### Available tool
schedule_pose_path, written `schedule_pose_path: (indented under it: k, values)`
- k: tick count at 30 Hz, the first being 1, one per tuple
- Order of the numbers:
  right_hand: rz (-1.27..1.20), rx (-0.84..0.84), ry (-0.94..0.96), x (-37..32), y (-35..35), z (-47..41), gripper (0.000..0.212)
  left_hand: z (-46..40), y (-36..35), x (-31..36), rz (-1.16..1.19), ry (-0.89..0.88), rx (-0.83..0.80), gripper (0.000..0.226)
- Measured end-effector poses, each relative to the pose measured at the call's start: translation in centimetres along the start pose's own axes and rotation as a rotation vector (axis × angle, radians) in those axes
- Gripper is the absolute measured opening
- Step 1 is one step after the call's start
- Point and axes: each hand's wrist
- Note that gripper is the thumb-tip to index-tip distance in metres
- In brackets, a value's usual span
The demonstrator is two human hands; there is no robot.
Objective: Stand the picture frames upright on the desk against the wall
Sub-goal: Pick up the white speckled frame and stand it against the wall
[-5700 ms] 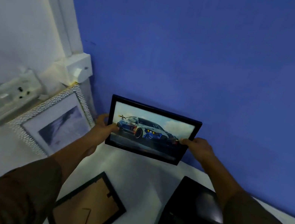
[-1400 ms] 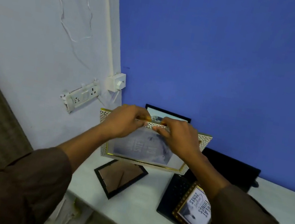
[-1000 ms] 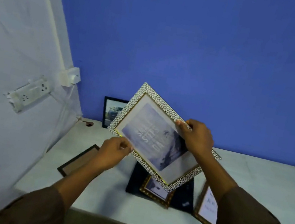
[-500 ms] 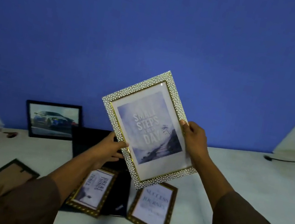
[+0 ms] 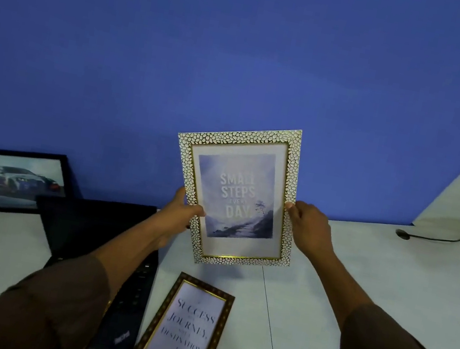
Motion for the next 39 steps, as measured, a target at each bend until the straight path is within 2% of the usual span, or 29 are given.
schedule_pose_path:
  k: [4,7,9,19,24,29,39]
  values:
    - [0.014,-0.018,-0.032,1.0,-2.7,-3.4,0.030,-4.4,-1.4,-0.2,-0.012,0.012,0.016,0.069]
    - [-0.011,-0.053,-0.050,1.4,-5.4,-6.2,0.033,-8.1,-1.3,-1.1,0.006,0.042,0.032,0.061]
    - [-0.027,-0.100,-0.064,1.6,-7.5,-8.9,0.036,-11.2,-1.1,-1.5,0.006,0.062,0.044,0.069]
    - [-0.014,-0.216,-0.027,2.2,-16.3,-17.9,0.027,-21.0,-0.5,-4.5,0.008,0.058,0.123,0.070]
    - [0.031,-0.249,0.037,2.1,-17.9,-20.1,0.019,-24.3,0.0,-5.3,0.001,0.063,0.137,0.075]
    - [-0.063,-0.265,0.029,2.2,-18.4,-21.8,0.017,-26.4,-0.4,-4.7,-0.012,0.071,0.139,0.074]
    - [-0.163,-0.288,0.016,2.5,-18.8,-22.4,0.026,-27.5,-0.2,-5.9,-0.013,0.069,0.198,0.075]
Point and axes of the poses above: each hand's wrist, its own z-axis away from the middle knuckle, its own y-axis out of the back of the hand, x = y × z, and after that the axes turned 13 degrees about z, right-handed
